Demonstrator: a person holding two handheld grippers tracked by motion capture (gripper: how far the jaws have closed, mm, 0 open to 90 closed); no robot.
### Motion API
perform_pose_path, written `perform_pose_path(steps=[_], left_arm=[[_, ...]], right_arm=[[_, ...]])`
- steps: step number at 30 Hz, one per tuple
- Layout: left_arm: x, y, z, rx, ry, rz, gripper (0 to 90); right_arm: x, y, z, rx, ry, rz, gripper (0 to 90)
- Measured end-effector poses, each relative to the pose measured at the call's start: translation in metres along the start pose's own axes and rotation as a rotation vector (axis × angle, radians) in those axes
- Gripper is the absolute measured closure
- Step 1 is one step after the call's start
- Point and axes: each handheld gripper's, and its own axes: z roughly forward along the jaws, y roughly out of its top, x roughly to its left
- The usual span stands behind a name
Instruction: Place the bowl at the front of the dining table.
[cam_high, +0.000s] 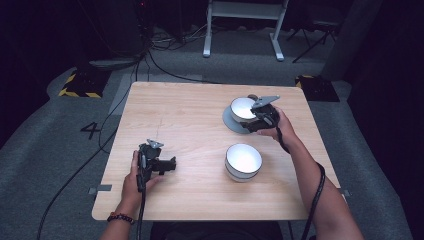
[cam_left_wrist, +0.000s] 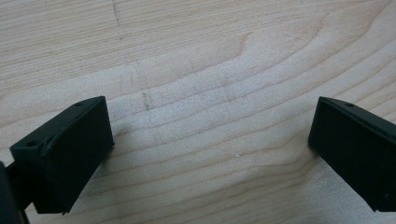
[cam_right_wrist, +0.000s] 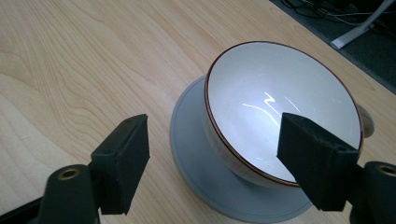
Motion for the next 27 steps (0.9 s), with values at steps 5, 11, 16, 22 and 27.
perform_pose_path(steps=[5,11,16,22,27], left_arm=[[0.000,0.000,0.000,0.000,0.000,0.000,0.0],[0.000,0.000,0.000,0.000,0.000,0.000,0.0],[0.000,0.000,0.000,0.000,0.001,0.000,0.0],[0.000,0.000,0.000,0.000,0.000,0.000,0.0],[0.000,0.000,0.000,0.000,0.000,0.000,0.0]], right_arm=[[0.003,-0.001,-0.006,0.002,-0.001,-0.012,24.9],[0.005,-0.003,-0.012,-0.001,-0.010,-0.021,25.0],[0.005,-0.005,-0.016,-0.002,-0.017,-0.019,25.0],[0.007,-0.008,-0.023,-0.003,-0.020,-0.025,25.0],[0.009,-0.009,-0.027,-0.010,-0.022,-0.030,25.0]])
